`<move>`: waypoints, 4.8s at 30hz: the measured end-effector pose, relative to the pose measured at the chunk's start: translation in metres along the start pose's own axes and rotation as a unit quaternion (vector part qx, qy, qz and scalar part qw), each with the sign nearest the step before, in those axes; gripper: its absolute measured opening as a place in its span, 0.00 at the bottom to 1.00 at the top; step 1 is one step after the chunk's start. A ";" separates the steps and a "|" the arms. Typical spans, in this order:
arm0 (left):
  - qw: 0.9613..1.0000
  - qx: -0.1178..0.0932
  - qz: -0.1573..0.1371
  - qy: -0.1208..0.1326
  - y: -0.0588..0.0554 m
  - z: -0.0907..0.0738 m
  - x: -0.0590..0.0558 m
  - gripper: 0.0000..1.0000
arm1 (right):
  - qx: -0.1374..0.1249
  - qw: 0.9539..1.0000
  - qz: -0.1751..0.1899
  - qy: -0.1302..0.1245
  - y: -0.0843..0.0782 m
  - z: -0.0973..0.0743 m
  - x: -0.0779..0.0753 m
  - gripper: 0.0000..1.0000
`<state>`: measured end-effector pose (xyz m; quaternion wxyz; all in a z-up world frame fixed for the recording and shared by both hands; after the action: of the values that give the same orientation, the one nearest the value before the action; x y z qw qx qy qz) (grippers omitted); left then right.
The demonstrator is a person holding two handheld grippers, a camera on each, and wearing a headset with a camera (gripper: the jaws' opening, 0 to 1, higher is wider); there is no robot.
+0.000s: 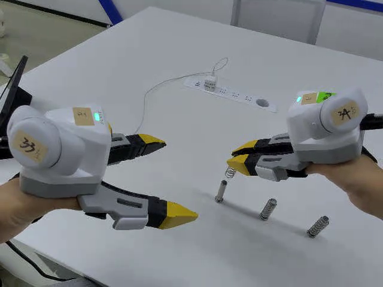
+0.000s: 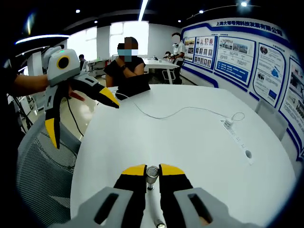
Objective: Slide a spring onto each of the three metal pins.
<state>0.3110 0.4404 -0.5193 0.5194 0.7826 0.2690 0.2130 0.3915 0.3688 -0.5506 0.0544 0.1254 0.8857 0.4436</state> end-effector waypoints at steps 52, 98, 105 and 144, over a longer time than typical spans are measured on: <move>0.998 0.039 -0.045 0.027 -0.035 -0.011 0.008 0.93 | 0.092 0.996 -0.018 -0.006 -0.055 0.054 -0.003 0.11; 0.999 0.049 -0.006 0.024 -0.017 -0.003 -0.005 0.94 | 0.014 0.999 0.008 -0.037 -0.028 -0.022 -0.011 0.18; 0.998 0.043 0.013 0.036 0.000 -0.002 0.002 0.94 | -0.016 0.998 0.030 -0.056 -0.036 -0.063 -0.014 0.21; 0.999 0.007 -0.004 0.042 0.034 0.001 0.006 1.00 | -0.092 0.979 0.117 -0.138 -0.094 -0.207 0.037 0.47</move>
<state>0.3229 0.4326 -0.4882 0.5033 0.7753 0.2953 0.2418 0.2965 0.1647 -0.5007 0.1346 0.2828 0.8042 0.5051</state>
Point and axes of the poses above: the centre of the closed fingertips' face, and the gripper's own axes: z roughly forward along the fingers, x roughly to its left, y roughly out of its top, the point moved 1 cm from there along -z, roughly backward along the fingers, and after that the axes turned 7 degrees about y, right-handed, at the moved point
